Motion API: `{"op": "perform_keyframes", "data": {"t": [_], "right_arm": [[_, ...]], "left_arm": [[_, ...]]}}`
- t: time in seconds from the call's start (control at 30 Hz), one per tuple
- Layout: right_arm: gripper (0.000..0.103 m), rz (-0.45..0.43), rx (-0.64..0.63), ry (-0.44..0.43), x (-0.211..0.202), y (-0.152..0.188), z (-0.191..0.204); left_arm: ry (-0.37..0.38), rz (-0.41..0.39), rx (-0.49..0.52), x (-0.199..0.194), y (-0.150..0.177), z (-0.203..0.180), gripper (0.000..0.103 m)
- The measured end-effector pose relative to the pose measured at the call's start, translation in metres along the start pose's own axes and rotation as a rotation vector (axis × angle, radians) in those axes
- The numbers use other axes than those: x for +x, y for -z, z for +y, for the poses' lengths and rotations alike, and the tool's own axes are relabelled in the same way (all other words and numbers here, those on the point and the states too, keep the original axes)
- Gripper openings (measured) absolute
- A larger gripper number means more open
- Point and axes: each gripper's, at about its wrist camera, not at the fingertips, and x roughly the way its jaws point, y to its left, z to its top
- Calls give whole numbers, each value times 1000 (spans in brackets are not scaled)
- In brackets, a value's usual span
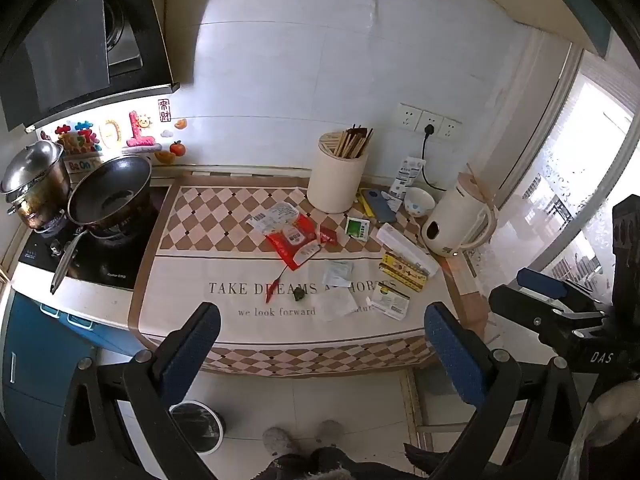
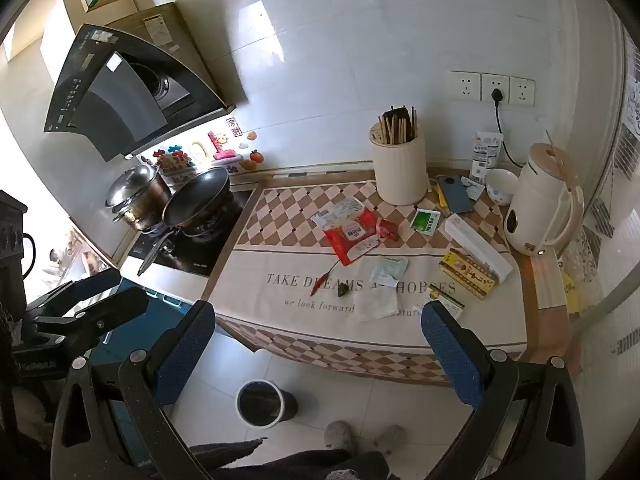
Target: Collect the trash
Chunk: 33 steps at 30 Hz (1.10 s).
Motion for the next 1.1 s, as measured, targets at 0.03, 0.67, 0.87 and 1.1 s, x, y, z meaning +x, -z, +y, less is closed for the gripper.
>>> {"op": "perform_keyframes", "data": {"t": [0.03, 0.67, 0.87, 1.1], "right_arm": [[103, 3, 3, -3, 0, 0, 0], [103, 10, 0, -3, 0, 1, 5], [103, 10, -3, -3, 1, 3, 9], [103, 11, -3, -3, 1, 3, 10]], "left_arm": [[1, 0, 0, 0, 0, 0, 103], [6, -7, -4, -1, 1, -1, 103], [5, -8, -3, -4, -7, -6, 103], [5, -9, -2, -6, -9, -7, 103]]}}
